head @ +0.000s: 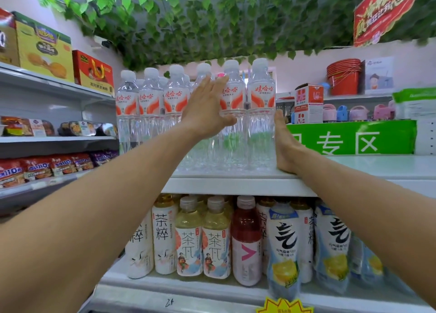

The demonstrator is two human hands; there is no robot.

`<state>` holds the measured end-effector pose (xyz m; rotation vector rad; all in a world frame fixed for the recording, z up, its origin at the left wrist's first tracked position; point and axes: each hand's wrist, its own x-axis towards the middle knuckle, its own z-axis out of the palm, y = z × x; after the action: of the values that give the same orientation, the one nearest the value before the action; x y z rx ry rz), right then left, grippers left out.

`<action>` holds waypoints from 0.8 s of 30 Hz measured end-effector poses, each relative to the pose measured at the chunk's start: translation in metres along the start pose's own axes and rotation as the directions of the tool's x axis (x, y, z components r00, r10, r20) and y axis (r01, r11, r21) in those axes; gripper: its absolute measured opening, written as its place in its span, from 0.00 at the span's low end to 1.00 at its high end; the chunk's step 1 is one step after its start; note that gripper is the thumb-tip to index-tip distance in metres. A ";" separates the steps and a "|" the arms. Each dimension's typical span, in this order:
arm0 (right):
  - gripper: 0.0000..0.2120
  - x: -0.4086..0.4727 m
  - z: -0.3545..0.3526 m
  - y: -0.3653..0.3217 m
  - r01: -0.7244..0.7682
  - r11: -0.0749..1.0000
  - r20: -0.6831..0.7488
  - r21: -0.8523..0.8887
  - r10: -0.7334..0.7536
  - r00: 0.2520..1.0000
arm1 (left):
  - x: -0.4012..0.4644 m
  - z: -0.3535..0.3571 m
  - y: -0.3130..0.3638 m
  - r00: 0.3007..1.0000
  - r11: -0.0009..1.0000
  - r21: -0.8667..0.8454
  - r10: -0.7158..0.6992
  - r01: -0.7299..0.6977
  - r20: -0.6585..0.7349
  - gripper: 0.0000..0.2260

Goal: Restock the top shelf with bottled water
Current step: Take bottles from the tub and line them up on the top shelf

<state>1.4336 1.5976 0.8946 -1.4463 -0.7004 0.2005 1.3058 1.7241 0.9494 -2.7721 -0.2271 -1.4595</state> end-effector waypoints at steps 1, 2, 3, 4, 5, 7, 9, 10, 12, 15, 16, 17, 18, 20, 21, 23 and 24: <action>0.42 0.000 0.000 0.000 0.012 1.000 0.006 0.004 -0.012 1.000 | 0.000 0.000 0.000 1.000 1.000 0.002 0.003 -0.003 0.000 0.43; 0.41 -0.002 0.000 0.000 0.028 1.000 0.006 0.008 -0.028 1.000 | 0.000 0.000 0.000 1.000 1.000 0.004 0.005 -0.005 -0.003 0.43; 0.40 -0.004 0.000 0.000 0.046 0.999 -0.003 0.010 -0.046 0.999 | 0.000 0.000 0.000 1.000 1.000 0.006 0.005 -0.005 -0.005 0.43; 0.38 -0.008 0.001 -0.001 0.076 0.997 -0.017 0.004 -0.076 0.997 | 0.000 0.001 0.001 1.000 1.000 0.006 0.003 -0.003 -0.008 0.43; 0.35 -0.011 0.000 -0.001 0.127 0.992 -0.028 -0.007 -0.127 0.992 | 0.000 0.001 0.001 1.000 1.000 0.006 0.002 -0.002 -0.010 0.43; 0.30 -0.020 -0.002 -0.002 0.241 0.969 -0.011 -0.057 -0.242 0.970 | -0.001 0.001 0.000 1.000 1.000 0.009 0.005 -0.005 -0.009 0.43; 0.28 -0.026 -0.005 0.003 0.278 0.942 0.043 -0.187 -0.275 0.960 | -0.001 0.001 0.000 1.000 1.000 0.008 0.008 -0.008 -0.013 0.43; 0.28 -0.027 -0.007 0.005 0.273 0.927 0.046 -0.257 -0.270 0.962 | -0.001 0.002 0.000 1.000 1.000 0.003 0.006 -0.006 -0.020 0.42; 0.28 -0.026 -0.009 0.008 0.243 0.905 0.001 -0.348 -0.259 0.966 | -0.001 0.003 0.001 0.999 1.000 -0.015 -0.002 0.001 -0.032 0.42; 0.30 -0.028 -0.008 0.008 0.236 0.882 -0.051 -0.408 -0.280 0.959 | -0.001 0.003 0.002 0.999 0.999 -0.034 -0.009 0.007 -0.040 0.42; 0.31 -0.028 -0.007 0.008 0.237 0.880 -0.060 -0.411 -0.285 0.957 | -0.001 0.003 0.002 0.999 0.999 -0.033 -0.009 0.007 -0.041 0.42; 0.31 -0.029 -0.005 0.008 0.234 0.880 -0.068 -0.413 -0.286 0.956 | -0.001 0.003 0.003 0.999 0.999 -0.033 -0.011 0.009 -0.039 0.42; 0.32 -0.030 -0.003 0.008 0.230 0.880 -0.077 -0.417 -0.286 0.955 | -0.001 0.003 0.003 0.999 0.999 -0.034 -0.013 0.012 -0.037 0.42; 0.33 -0.031 0.000 0.008 0.220 0.879 -0.095 -0.422 -0.284 0.954 | -0.002 0.002 0.004 0.999 0.999 -0.036 -0.017 0.015 -0.036 0.42; 0.34 -0.031 0.001 0.007 0.214 0.880 -0.102 -0.423 -0.280 0.954 | -0.002 0.002 0.005 0.999 0.999 -0.036 -0.019 0.017 -0.034 0.43; 0.37 -0.033 0.002 0.006 0.202 0.878 -0.104 -0.434 -0.271 0.957 | -0.004 0.001 0.007 0.999 0.999 -0.038 -0.025 0.024 -0.031 0.43; 0.37 -0.034 0.002 0.006 0.200 0.876 -0.101 -0.439 -0.270 0.958 | -0.006 0.001 0.009 0.999 0.999 -0.040 -0.029 0.028 -0.033 0.42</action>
<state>1.4077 1.5818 0.8784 -1.7514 -0.8139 -0.2760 1.3046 1.7150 0.9448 -2.7838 -0.2406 -1.5325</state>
